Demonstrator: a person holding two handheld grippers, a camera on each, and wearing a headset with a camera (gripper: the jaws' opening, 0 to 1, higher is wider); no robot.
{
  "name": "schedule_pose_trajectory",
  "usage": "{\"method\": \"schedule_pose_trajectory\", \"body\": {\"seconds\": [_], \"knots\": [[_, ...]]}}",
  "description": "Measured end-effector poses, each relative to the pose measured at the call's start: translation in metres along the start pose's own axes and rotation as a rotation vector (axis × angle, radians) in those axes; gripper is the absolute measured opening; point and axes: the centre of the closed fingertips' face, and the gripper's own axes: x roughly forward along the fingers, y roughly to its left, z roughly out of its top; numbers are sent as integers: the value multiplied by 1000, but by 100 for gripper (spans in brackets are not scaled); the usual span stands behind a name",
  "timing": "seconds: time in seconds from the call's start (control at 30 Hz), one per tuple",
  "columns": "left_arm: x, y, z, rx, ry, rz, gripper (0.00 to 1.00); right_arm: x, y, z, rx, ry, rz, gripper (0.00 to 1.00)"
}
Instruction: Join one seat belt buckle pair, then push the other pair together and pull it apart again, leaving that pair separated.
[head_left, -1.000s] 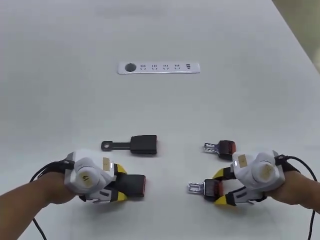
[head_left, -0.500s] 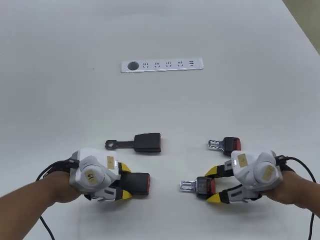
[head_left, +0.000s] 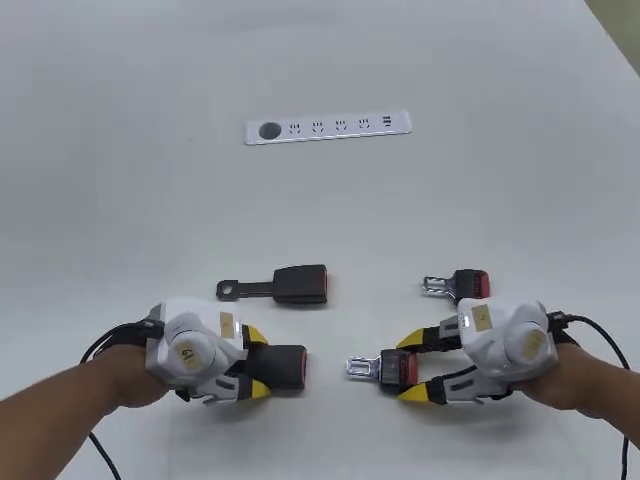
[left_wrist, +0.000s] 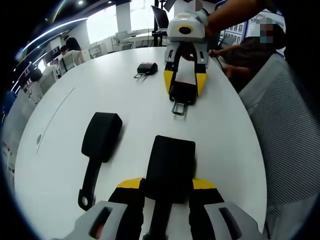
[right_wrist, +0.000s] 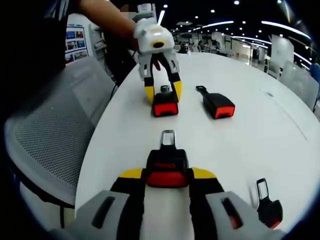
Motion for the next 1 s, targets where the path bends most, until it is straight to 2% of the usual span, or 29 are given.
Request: {"method": "schedule_pose_trajectory", "body": {"seconds": [0.57,1.0], "knots": [[0,0,0,3,12,-3,35,28,1,28,-2,-72,26,34],[0,0,0,8,26,-7,35,43,1,40,17,-110,39,35]]}}
